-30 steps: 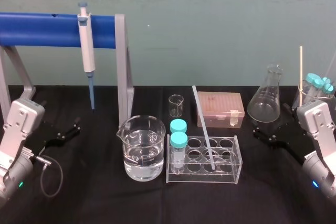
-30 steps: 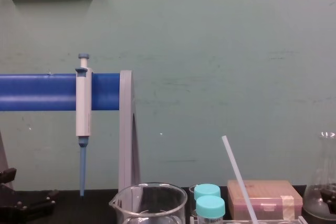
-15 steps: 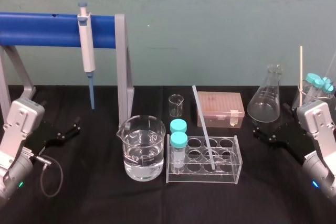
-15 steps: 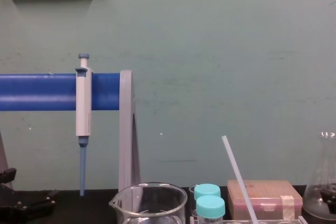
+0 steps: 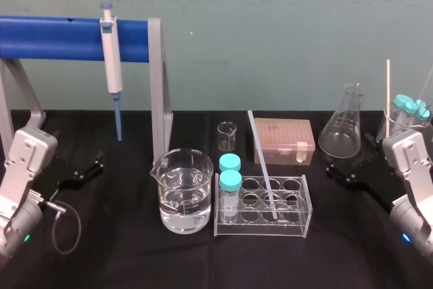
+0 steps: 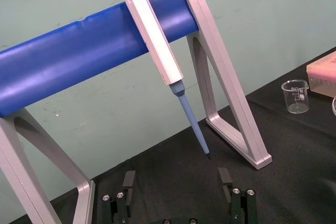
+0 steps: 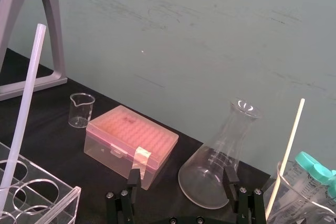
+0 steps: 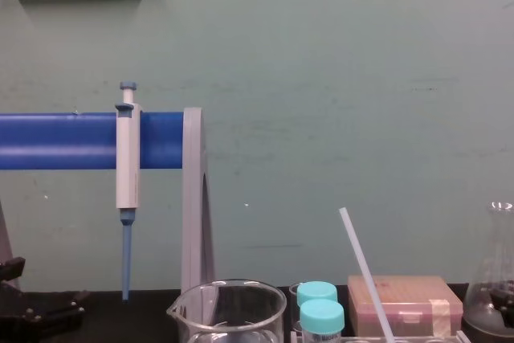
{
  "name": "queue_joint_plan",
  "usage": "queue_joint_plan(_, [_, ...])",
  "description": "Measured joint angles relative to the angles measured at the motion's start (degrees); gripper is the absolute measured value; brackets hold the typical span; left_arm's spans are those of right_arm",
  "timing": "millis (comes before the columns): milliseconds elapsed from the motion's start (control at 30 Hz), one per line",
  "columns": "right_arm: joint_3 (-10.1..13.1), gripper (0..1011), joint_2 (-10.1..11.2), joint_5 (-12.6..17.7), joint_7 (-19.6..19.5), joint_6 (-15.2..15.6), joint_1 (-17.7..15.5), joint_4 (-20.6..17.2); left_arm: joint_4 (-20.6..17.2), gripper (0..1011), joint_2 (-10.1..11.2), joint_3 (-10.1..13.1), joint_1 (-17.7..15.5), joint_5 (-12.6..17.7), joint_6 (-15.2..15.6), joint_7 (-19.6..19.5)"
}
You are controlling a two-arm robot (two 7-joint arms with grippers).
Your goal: Pick up the stirring rod with one hand, then place it down.
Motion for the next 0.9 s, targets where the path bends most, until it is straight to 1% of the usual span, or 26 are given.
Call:
queue_joint_plan(600, [0.0, 1000, 0.0, 0.0, 0.0, 0.0, 0.0, 0.0, 0.0, 1000, 0.0, 0.0, 0.0, 0.0, 0.0, 0.0])
queue_joint_plan(667, [0.3, 1000, -0.2, 0.2, 0.2, 0.0, -0.1, 0.0, 0.0, 1000, 0.0, 0.0, 0.0, 0.0, 0.0, 0.0])
queue_joint_plan(800, [1.8, 1000, -0.8, 2.1, 1.6, 0.2, -0.4, 0.0, 0.0, 1000, 0.0, 0.0, 0.0, 0.0, 0.0, 0.0])
queue_joint_plan(833, [2.7, 1000, -1.0, 3.5, 2.4, 0.5, -0.5, -0.3, 0.0, 1000, 0.0, 0.0, 0.0, 0.0, 0.0, 0.0])
queue_joint_plan(867, [2.7, 1000, -1.0, 3.5, 2.4, 0.5, -0.5, -0.3, 0.0, 1000, 0.0, 0.0, 0.0, 0.0, 0.0, 0.0])
queue_joint_plan(900, [3.6, 1000, -1.2, 5.1, 3.4, 0.9, -0.6, -0.8, 0.0, 1000, 0.0, 0.0, 0.0, 0.0, 0.0, 0.0])
